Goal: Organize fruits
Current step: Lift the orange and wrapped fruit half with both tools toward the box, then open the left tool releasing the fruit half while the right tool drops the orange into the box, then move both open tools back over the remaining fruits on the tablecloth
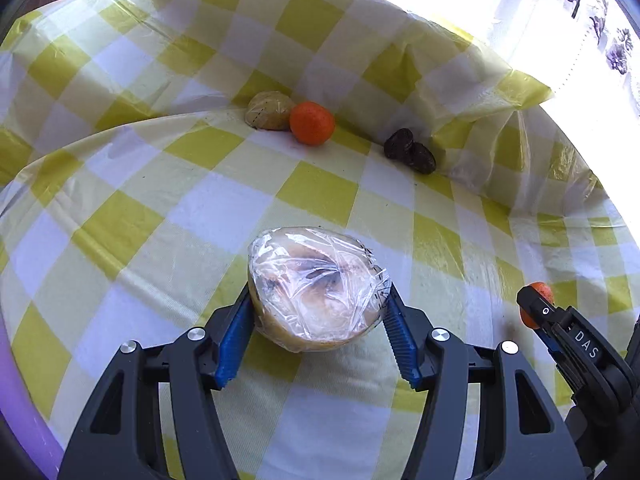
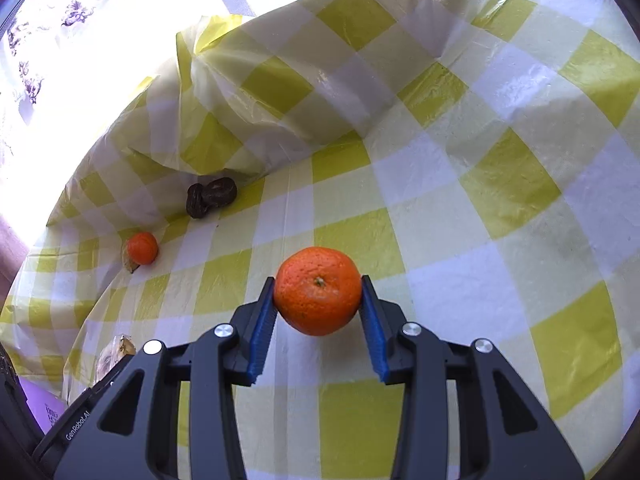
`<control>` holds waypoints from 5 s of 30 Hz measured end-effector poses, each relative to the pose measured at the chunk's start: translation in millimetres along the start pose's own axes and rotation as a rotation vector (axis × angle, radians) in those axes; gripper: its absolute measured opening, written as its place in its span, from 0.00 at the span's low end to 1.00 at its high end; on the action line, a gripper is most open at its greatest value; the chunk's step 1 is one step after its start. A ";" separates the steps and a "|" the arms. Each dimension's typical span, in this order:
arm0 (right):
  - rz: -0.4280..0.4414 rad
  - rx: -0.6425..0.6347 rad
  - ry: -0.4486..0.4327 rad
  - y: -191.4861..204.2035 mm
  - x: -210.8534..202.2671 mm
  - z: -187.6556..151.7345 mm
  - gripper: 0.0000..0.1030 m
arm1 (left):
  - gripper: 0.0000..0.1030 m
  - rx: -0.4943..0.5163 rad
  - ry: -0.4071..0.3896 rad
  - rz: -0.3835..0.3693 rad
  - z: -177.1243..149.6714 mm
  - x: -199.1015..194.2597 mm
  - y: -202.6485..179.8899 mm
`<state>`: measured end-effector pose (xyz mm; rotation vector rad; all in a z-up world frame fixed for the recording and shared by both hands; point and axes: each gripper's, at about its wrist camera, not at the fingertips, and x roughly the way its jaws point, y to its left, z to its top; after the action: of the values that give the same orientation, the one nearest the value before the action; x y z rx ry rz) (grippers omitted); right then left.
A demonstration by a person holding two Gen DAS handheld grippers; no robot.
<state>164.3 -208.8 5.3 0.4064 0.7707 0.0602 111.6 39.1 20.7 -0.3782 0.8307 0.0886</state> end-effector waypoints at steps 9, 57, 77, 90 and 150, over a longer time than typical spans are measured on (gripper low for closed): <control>0.015 -0.036 0.050 11.2 -38.2 -48.5 0.40 | 0.56 0.046 -0.008 -0.023 -38.9 -42.8 15.0; 0.291 -0.355 -0.292 65.2 -221.4 -190.3 0.40 | 0.57 0.240 -0.621 0.040 -163.9 -250.0 49.9; 0.549 -0.807 -0.096 275.6 -234.5 -209.5 0.40 | 0.57 -0.142 -0.515 0.365 -115.4 -324.7 188.1; 0.331 -0.998 0.222 331.5 -180.7 -233.2 0.41 | 0.56 -0.302 -0.057 0.253 -99.2 -284.5 244.6; -0.042 -0.135 -0.200 -6.3 -139.3 -95.7 0.94 | 0.91 0.306 -0.315 0.023 -81.1 -156.2 -11.7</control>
<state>-2.3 -210.4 33.9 0.2629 0.5737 0.0317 -48.2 9.7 89.3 -0.0621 0.5257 0.0392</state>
